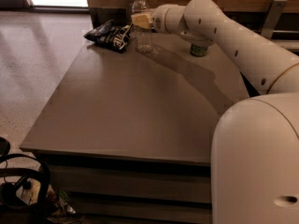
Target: Move water bottle near blue chip bag
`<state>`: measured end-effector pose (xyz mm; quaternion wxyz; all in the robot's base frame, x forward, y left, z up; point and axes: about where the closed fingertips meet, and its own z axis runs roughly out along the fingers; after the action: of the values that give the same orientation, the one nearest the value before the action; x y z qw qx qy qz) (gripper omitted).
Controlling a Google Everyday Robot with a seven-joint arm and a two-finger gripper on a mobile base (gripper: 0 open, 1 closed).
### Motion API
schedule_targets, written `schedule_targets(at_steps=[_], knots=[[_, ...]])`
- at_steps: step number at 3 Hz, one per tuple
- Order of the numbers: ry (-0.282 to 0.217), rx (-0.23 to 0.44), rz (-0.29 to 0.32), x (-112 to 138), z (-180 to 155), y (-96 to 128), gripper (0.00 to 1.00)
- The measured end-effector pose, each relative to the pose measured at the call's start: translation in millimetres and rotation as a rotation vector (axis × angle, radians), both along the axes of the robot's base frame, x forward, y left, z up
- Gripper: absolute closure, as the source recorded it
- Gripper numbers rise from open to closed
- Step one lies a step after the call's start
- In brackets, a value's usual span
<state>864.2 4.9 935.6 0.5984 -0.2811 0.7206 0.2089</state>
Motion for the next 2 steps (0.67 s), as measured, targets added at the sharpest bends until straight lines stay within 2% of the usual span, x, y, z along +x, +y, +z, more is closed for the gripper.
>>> schedule_targets(at_steps=[1,2], knots=[[0.007,-0.04,-0.02,2.8,-7.8,-6.2,1.0],[0.007,-0.043,-0.035,5.3,-16.1,-10.4,1.0]])
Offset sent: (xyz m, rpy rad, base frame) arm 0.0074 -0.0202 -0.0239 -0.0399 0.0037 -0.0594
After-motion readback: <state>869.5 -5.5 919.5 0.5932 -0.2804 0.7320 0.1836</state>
